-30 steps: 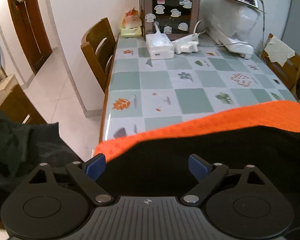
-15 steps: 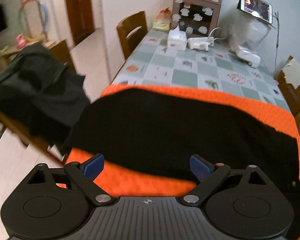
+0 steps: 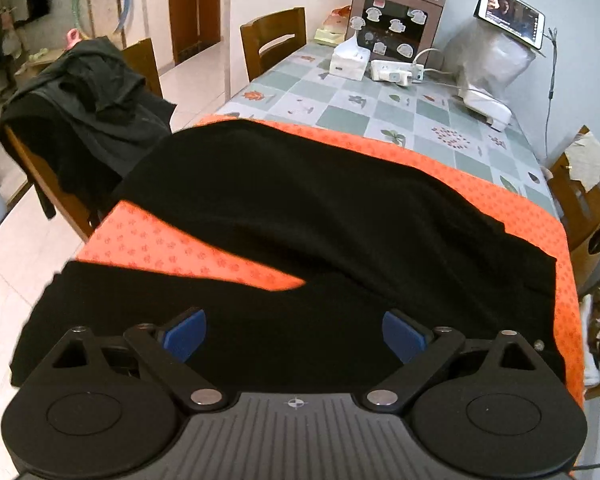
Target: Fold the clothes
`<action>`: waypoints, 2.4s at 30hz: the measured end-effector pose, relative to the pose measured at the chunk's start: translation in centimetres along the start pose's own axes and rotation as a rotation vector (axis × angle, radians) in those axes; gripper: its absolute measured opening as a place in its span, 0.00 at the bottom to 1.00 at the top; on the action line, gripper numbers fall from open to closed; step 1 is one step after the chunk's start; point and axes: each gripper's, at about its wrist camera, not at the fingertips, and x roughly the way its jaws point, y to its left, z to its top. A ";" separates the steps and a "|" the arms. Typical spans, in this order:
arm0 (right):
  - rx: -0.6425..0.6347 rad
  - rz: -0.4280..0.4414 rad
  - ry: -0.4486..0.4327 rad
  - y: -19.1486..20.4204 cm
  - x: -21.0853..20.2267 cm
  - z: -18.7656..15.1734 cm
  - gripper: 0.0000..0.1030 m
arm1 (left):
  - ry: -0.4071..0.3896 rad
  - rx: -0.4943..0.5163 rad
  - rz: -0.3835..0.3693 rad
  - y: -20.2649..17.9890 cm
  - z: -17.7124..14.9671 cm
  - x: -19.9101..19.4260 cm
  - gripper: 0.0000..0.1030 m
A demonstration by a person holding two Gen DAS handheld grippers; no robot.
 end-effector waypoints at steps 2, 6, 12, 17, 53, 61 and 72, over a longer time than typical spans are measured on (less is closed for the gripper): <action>-0.015 0.012 -0.002 -1.1 0.6 -0.1 0.63 | -0.004 -0.026 0.013 -1.3 -0.8 -0.2 0.93; -0.082 0.069 -0.014 -3.5 2.2 -0.3 0.68 | -0.044 -0.091 0.083 -5.0 -3.3 -1.1 0.94; -0.250 0.211 -0.010 -6.8 4.9 0.5 0.68 | -0.036 -0.221 0.189 -10.8 -8.2 -3.7 0.94; -0.310 0.296 0.002 -8.1 6.1 1.7 0.68 | -0.036 -0.327 0.198 -14.7 -11.7 -5.7 0.98; -0.774 0.713 0.085 -9.8 18.0 3.6 0.77 | 0.048 -0.830 0.537 -34.4 -18.6 1.2 1.00; -0.789 0.720 0.078 -9.2 18.3 3.6 0.77 | 0.006 -0.826 0.611 -35.7 -19.1 1.8 0.99; -0.867 0.703 0.052 -8.1 19.8 2.6 0.76 | 0.050 -0.774 0.686 -37.1 -19.6 4.7 0.89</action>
